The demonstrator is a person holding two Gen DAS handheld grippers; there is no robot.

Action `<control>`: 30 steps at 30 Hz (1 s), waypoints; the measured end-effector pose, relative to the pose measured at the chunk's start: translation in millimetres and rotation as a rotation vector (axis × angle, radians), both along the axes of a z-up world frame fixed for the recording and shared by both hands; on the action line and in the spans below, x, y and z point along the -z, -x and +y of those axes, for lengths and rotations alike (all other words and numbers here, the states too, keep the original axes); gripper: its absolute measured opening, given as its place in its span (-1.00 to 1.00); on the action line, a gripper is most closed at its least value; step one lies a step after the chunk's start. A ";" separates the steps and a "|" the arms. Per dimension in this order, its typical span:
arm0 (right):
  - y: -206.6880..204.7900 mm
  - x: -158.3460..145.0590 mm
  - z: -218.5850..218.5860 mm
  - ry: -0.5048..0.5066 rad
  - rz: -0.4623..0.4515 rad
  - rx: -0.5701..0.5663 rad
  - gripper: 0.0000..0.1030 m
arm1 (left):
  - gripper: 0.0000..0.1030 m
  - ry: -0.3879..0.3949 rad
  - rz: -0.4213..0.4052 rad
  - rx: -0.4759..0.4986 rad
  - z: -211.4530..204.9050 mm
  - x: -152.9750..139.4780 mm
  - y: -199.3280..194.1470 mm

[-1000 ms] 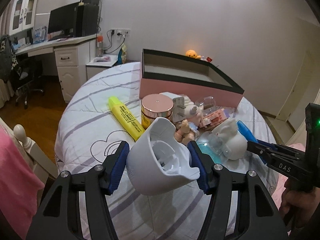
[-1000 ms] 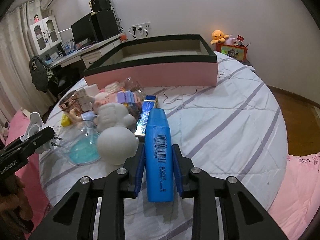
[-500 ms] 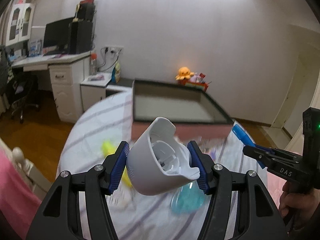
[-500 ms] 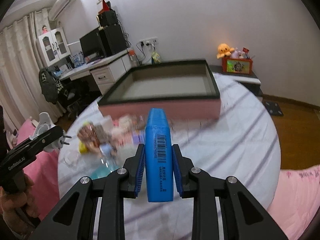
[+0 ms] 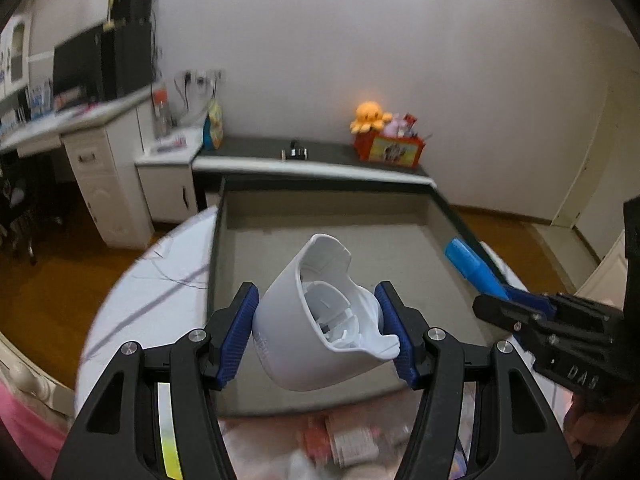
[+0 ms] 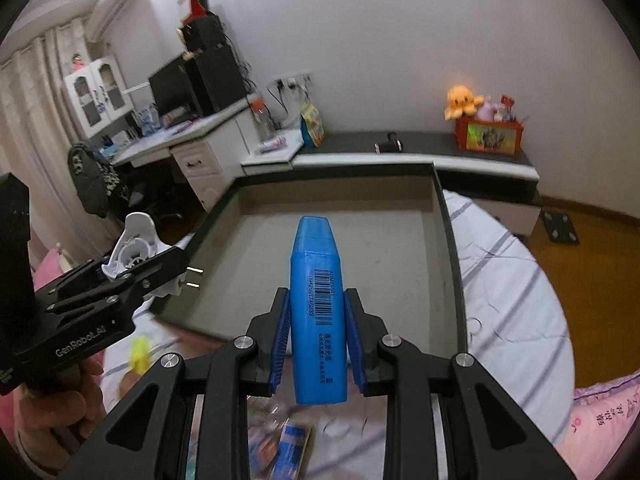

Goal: Organize rigid objects
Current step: 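Carry both into the pink box and open both tools to release them, then withdraw both tools from the box back over the remaining objects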

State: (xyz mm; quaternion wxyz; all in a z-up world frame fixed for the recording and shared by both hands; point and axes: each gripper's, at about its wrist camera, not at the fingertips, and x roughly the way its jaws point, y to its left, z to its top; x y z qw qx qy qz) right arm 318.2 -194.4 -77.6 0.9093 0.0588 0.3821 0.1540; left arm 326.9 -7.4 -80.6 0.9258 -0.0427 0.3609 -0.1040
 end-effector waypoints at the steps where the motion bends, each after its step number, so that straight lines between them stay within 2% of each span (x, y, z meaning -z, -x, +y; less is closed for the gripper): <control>1: -6.6 5.7 0.5 0.002 0.018 0.005 -0.48 | 0.19 -0.002 0.023 -0.002 -0.6 6.1 -10.8; 6: -26.0 23.0 1.4 0.030 0.077 0.026 -0.47 | 0.25 -0.023 0.086 0.012 -9.5 19.3 -28.3; 7: -27.3 25.4 0.4 0.030 0.082 0.034 -0.47 | 0.44 -0.035 0.090 0.014 -11.4 18.7 -28.7; 9: -28.7 27.6 -2.2 0.022 0.096 0.044 -0.32 | 0.76 -0.053 0.085 0.003 -12.9 15.8 -28.3; 10: -26.5 28.2 -3.5 0.010 0.096 0.046 -0.01 | 0.89 -0.054 0.073 -0.007 -13.0 13.2 -23.6; 11: -22.2 26.9 -3.9 0.002 0.084 0.045 0.28 | 0.94 -0.056 0.064 -0.018 -11.4 11.0 -20.3; 12: -20.5 24.7 -4.0 0.006 0.076 0.045 0.40 | 0.99 -0.058 0.059 -0.026 -8.6 10.4 -19.8; 13: -15.4 22.0 -4.5 0.020 0.060 0.056 0.64 | 0.99 -0.053 0.053 -0.034 -6.3 8.4 -16.8; 19: 12.3 6.4 -12.3 0.028 0.002 0.096 0.72 | 0.99 0.009 -0.015 -0.085 17.7 -9.0 22.0; 22: 31.1 -1.5 -15.8 -0.002 -0.016 0.110 0.72 | 0.99 0.031 -0.061 -0.094 25.5 -18.5 50.5; 30: 87.9 -30.9 -9.3 -0.030 -0.105 0.126 0.72 | 1.00 0.037 -0.179 -0.120 35.9 -43.7 128.2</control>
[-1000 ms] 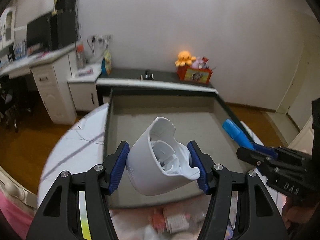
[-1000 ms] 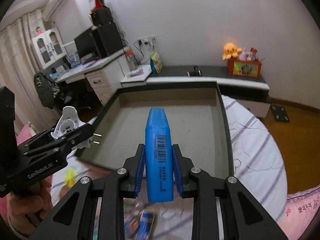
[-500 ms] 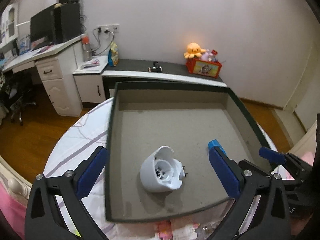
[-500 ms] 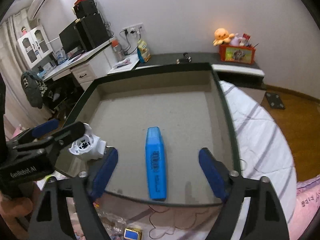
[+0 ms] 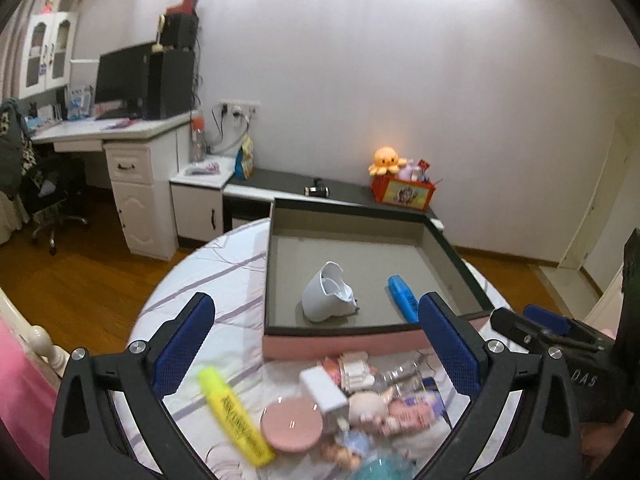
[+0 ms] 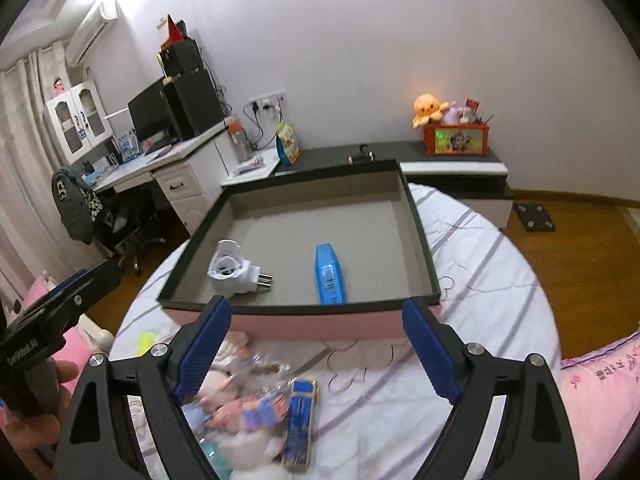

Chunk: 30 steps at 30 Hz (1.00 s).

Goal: Organize rigid objects
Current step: 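Withdraw both tools from the box back over the remaining objects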

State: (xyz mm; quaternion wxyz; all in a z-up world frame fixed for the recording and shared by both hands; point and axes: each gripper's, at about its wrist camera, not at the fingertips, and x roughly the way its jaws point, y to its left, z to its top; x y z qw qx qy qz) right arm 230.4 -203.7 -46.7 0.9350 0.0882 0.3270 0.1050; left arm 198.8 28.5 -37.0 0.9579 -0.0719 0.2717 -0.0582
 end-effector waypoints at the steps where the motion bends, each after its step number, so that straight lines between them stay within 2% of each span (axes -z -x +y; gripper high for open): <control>1: 8.3 -4.5 0.1 -0.005 -0.015 0.005 0.72 | 1.00 -0.005 -0.017 -0.005 0.7 -3.2 11.1; 10: 70.9 -35.3 1.2 0.018 -0.135 0.036 0.72 | 1.00 0.006 -0.083 -0.035 10.4 -18.0 66.5; 18: 118.3 -38.6 -4.7 0.025 -0.184 0.064 0.72 | 1.00 0.009 -0.106 -0.060 17.9 -18.0 113.3; 24: 135.5 -38.1 -5.2 0.033 -0.195 0.067 0.73 | 1.00 -0.009 -0.122 -0.066 21.2 -18.2 138.4; 30: 134.9 -35.1 0.6 0.039 -0.180 0.053 0.73 | 1.00 -0.012 -0.106 -0.080 26.5 -15.5 139.1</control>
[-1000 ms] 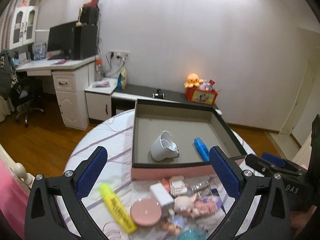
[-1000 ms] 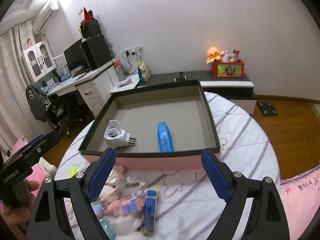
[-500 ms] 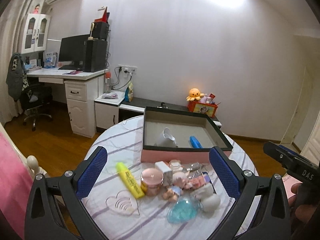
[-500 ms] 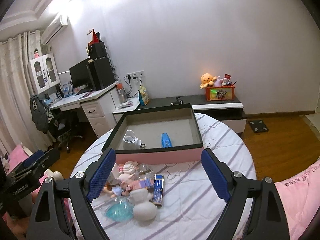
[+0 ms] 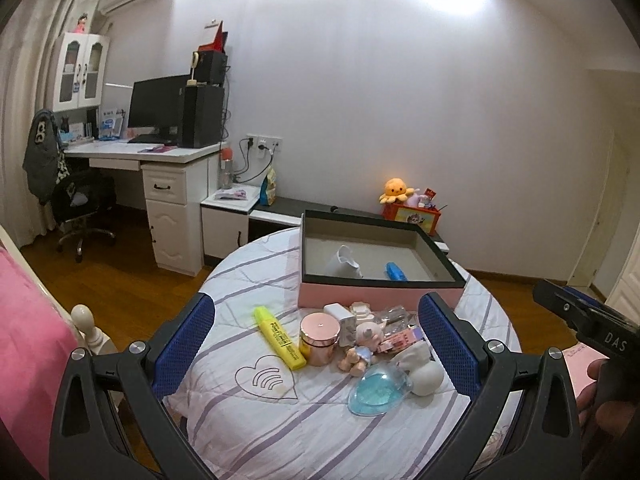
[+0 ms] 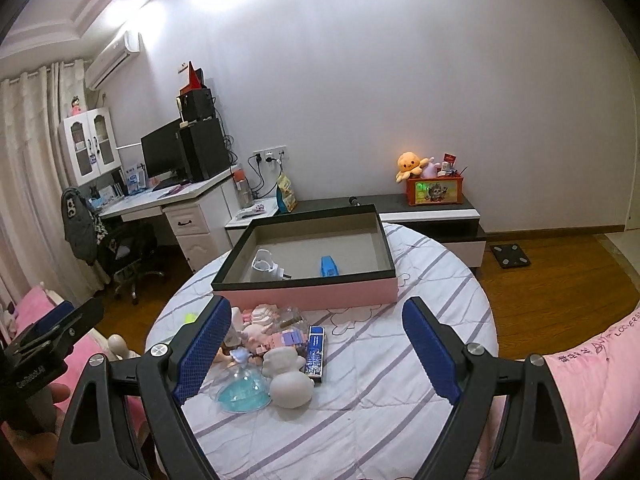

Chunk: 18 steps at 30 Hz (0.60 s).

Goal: Organize rigid objects
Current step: 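Withdraw both tools from the box back over the remaining objects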

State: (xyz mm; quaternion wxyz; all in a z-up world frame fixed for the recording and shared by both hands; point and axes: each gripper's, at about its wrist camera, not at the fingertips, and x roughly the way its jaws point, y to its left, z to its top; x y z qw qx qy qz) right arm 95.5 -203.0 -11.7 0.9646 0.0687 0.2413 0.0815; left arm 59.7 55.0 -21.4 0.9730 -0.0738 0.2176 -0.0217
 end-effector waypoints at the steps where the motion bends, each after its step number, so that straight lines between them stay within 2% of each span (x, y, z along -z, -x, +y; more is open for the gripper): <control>1: -1.1 0.3 0.8 0.001 0.003 -0.003 0.73 | 1.00 0.002 0.002 -0.003 0.8 0.2 -1.1; 7: -20.4 12.0 4.0 0.024 0.069 -0.028 0.73 | 1.00 0.011 0.045 -0.024 6.5 13.7 -15.6; 11: -35.9 28.2 3.2 0.026 0.136 -0.048 0.72 | 1.00 0.019 0.115 -0.031 5.8 34.5 -29.5; 15: -46.0 47.4 9.6 0.044 0.200 -0.106 0.73 | 1.00 -0.024 0.197 -0.035 -2.8 57.3 -42.3; 18: -54.0 62.6 12.8 0.046 0.251 -0.134 0.73 | 1.00 -0.023 0.240 -0.026 -4.3 68.5 -46.9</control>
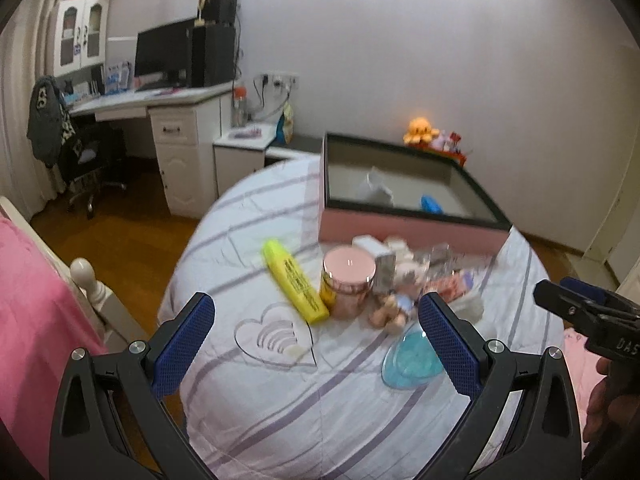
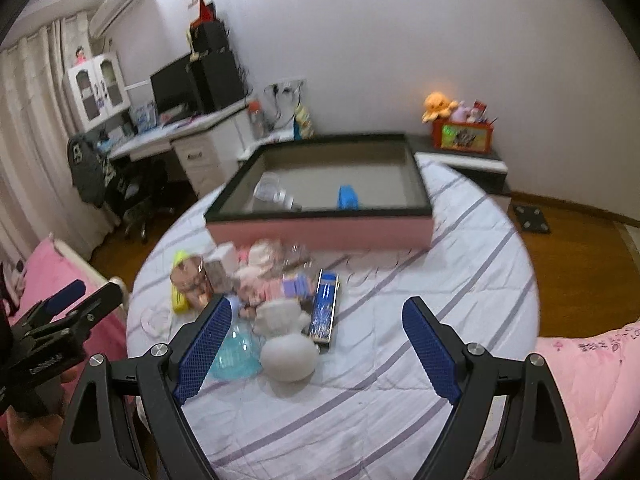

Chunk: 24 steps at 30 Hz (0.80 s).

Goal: Organize rigid objects
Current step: 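Withdraw both tools from the box back over the remaining objects, then grasp the yellow highlighter with the left tool while the right tool grasps the white figurine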

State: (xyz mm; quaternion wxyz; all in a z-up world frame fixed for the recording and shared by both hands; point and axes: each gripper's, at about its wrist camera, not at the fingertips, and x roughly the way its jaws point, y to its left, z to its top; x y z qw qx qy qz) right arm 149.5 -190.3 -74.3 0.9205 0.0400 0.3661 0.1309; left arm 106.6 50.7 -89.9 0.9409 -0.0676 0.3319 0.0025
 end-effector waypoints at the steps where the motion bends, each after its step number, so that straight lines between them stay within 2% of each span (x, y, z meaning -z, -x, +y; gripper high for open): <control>1: -3.6 6.2 1.1 0.006 0.021 -0.004 0.73 | 1.00 -0.001 0.012 0.004 -1.1 3.5 -1.6; 14: -21.9 31.8 8.7 0.012 0.116 -0.069 0.69 | 1.00 0.016 0.082 0.088 -15.4 23.9 -16.8; 19: -34.8 42.8 22.2 0.017 0.151 -0.114 0.46 | 1.00 0.025 0.100 0.069 -9.9 30.8 -26.3; 20: -36.1 45.1 24.9 0.024 0.156 -0.120 0.36 | 1.00 0.024 0.105 0.056 -6.3 32.0 -30.6; 24: -45.6 59.5 37.1 0.056 0.189 -0.149 0.28 | 1.00 0.041 0.119 0.014 8.9 37.5 -41.8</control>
